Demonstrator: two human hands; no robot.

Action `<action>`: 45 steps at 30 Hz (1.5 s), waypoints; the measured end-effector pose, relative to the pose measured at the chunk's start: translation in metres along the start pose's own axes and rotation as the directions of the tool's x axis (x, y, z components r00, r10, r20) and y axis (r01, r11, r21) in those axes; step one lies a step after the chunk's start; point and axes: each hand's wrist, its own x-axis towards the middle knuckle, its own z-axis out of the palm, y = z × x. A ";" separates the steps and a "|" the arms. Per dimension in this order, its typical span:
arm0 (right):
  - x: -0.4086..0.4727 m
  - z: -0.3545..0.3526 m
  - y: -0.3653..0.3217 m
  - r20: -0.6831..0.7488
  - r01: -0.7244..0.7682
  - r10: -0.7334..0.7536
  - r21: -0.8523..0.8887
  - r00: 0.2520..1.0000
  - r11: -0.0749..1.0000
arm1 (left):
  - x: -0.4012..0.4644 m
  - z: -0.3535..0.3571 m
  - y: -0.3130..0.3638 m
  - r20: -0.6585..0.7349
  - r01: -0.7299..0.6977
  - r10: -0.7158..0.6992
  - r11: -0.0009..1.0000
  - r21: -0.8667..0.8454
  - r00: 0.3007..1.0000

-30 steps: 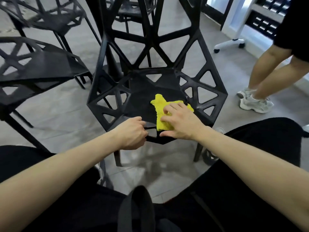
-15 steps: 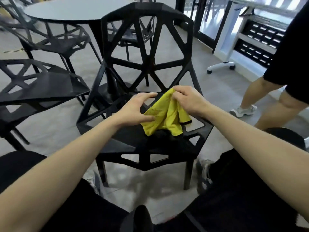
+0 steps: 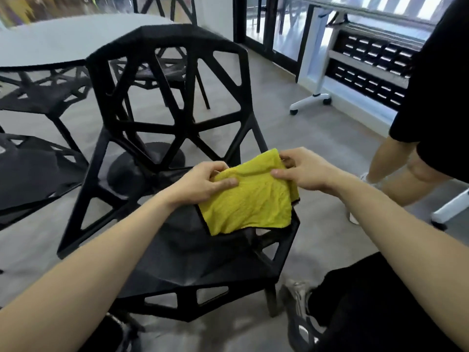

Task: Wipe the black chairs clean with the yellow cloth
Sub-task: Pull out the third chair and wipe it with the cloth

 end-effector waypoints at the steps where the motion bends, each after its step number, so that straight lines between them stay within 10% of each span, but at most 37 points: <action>1: 0.013 -0.014 -0.001 -0.084 0.008 -0.012 -0.052 0.996 0.999 | 0.018 -0.001 0.006 -0.054 -0.011 0.010 1.000 -0.019 0.998; 4: 0.069 -0.036 0.002 -0.436 -0.110 0.016 -0.191 0.900 0.975 | 0.086 -0.014 0.014 -0.155 -0.001 0.025 0.988 0.153 0.988; 10: 0.127 0.056 0.042 -0.298 -0.217 0.169 -0.136 0.940 0.967 | 0.164 -0.048 -0.034 -0.357 0.150 0.057 0.838 0.525 0.932; 16: 0.082 0.078 0.040 -0.477 -0.233 0.122 -0.181 0.870 0.955 | 0.217 -0.060 -0.044 -0.151 0.190 -0.138 0.883 0.428 0.979; 24: 0.195 0.030 -0.017 -0.414 -0.171 0.105 -0.125 0.904 0.977 | 0.228 -0.053 -0.062 -0.193 0.139 -0.058 0.887 0.440 0.979; 30: 0.063 0.078 0.035 -0.481 -0.220 0.134 -0.127 0.866 0.967 | 0.228 -0.043 -0.064 -0.257 0.143 -0.025 0.881 0.450 0.966; 39: 0.206 0.032 -0.006 -0.443 -0.185 0.085 -0.186 0.893 0.965 | 0.232 -0.046 -0.062 -0.297 0.157 -0.012 0.869 0.469 0.955; 45: 0.104 0.075 0.035 -0.526 -0.242 0.084 -0.239 0.846 0.940 | 0.224 -0.058 -0.047 -0.251 0.224 -0.105 0.831 0.509 0.962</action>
